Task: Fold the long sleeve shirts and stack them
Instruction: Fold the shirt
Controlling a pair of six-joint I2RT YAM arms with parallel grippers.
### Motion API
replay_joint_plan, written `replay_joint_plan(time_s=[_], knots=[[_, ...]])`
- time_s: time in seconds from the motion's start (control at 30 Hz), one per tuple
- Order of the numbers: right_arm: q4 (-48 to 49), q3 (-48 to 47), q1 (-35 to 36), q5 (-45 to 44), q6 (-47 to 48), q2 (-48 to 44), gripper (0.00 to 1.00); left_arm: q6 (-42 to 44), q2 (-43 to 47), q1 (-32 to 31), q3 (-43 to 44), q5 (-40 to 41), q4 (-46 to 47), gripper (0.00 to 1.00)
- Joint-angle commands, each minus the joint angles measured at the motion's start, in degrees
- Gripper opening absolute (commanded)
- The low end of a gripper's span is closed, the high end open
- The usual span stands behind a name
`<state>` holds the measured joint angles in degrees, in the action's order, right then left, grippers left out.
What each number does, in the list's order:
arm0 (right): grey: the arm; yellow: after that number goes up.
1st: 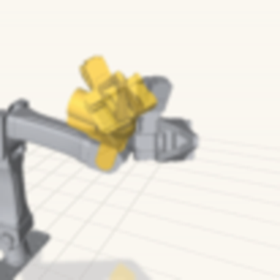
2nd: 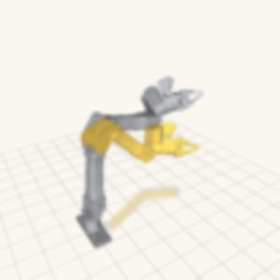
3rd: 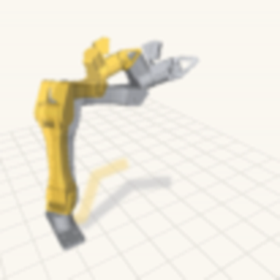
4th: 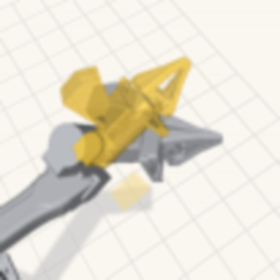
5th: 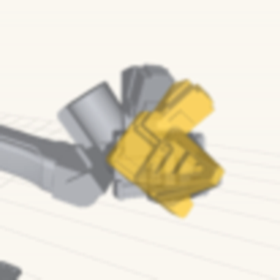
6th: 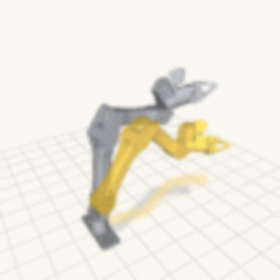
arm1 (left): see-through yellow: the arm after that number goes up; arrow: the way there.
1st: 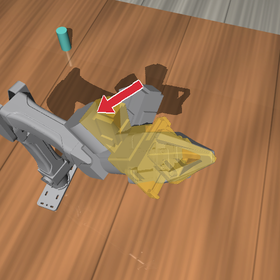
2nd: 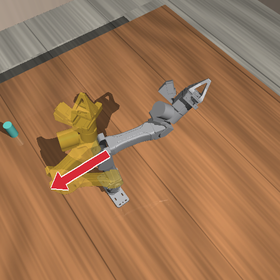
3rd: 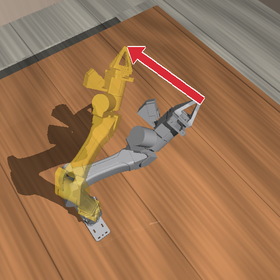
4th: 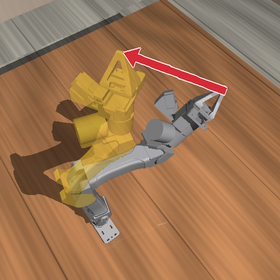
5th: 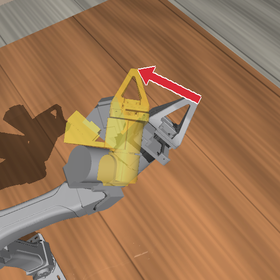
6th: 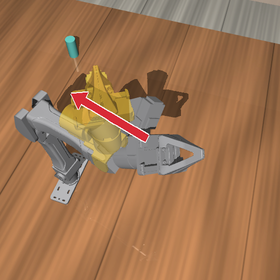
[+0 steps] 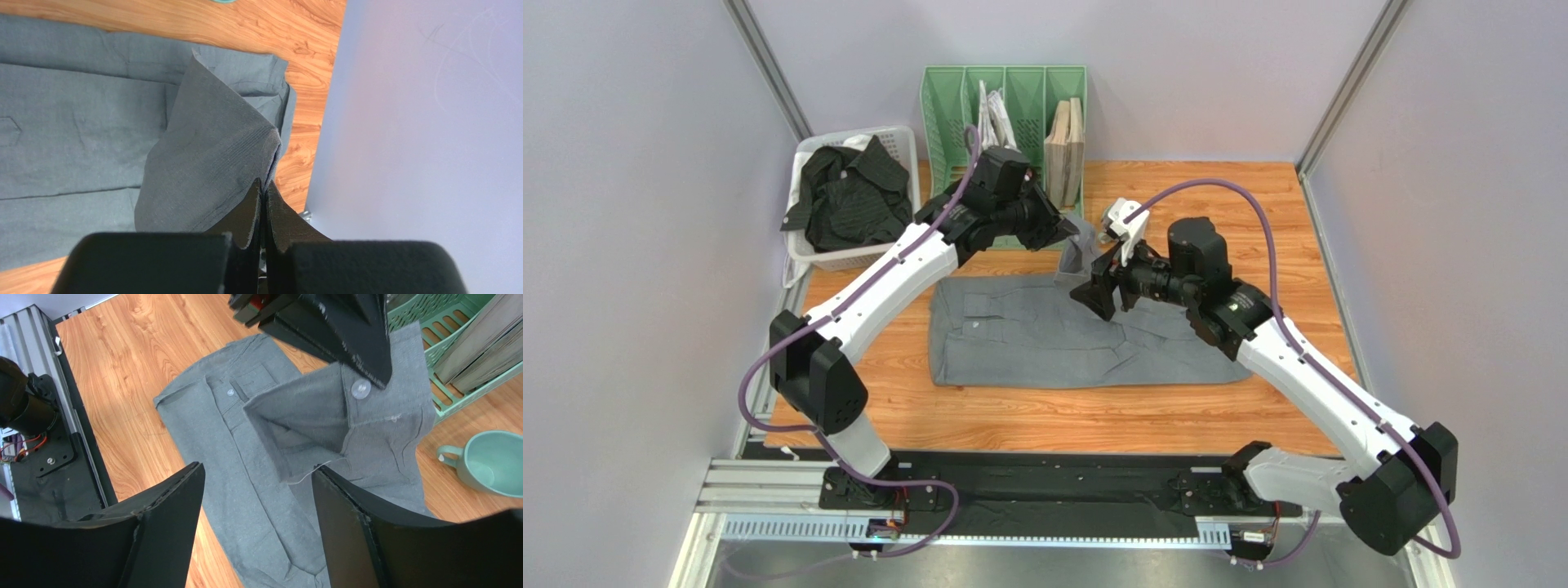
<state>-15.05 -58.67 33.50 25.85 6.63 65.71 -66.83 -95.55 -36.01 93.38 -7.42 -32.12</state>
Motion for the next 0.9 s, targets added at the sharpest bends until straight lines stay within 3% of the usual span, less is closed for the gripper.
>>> replay_joint_plan(time_s=[0.0,0.03,0.1,0.2,0.23,0.27,0.5,0.6,0.7,0.73,0.77,0.83,0.87], knots=[[5.82,-2.85,1.13,-3.26,-0.83,1.7,0.63,-3.39,3.09,-1.25,-1.01,-1.1,0.74,0.0],[5.73,-3.11,1.05,-3.26,-0.66,2.31,0.52,-3.75,3.09,-1.34,-1.18,-1.19,0.83,0.0],[4.51,-4.25,1.05,-2.47,1.09,3.63,0.48,-4.45,3.26,-1.52,-1.36,-1.19,1.0,0.0],[0.91,-5.65,1.05,0.51,5.03,4.69,0.21,-4.36,3.61,-1.52,-1.63,-1.45,1.18,0.0],[-0.23,-6.88,1.05,1.3,6.01,4.77,0.05,-4.1,3.88,-1.52,-1.97,-1.63,1.44,0.0],[-2.68,-7.59,0.87,2.44,6.89,5.04,0.0,-4.01,4.05,-1.52,-2.24,-1.72,1.36,0.0],[-13.6,-11.81,-4.13,13.08,11.03,3.81,0.0,0.29,9.75,-0.03,-8.38,-3.39,4.52,0.08],[-17.02,-12.51,-5.9,18.53,13.48,1.97,0.0,6.86,13.44,1.55,-12.16,-5.32,9.52,0.33],[-22.73,-14.36,-6.42,22.4,19.19,0.74,0.0,24.67,18.18,3.65,-15.51,-9.09,15.06,0.62],[-23.96,-14.62,-6.69,23.19,20.6,0.3,0.0,29.77,19.6,4.45,-17.69,-10.93,16.9,0.65],[-26.15,-14.71,-6.86,24.24,23.22,-0.32,0.0,40.44,21.09,5.15,-18.84,-16.69,20.22,0.65],[-28.18,-14.89,-6.95,25.04,25.7,-1.02,0.0,47.46,25.57,7.7,-21.73,-20.33,21.3,0.71],[-29.67,-14.89,-6.95,25.65,28.06,-1.55,0.0,53.06,26.8,8.49,-22.36,-28.1,21.31,0.71]])
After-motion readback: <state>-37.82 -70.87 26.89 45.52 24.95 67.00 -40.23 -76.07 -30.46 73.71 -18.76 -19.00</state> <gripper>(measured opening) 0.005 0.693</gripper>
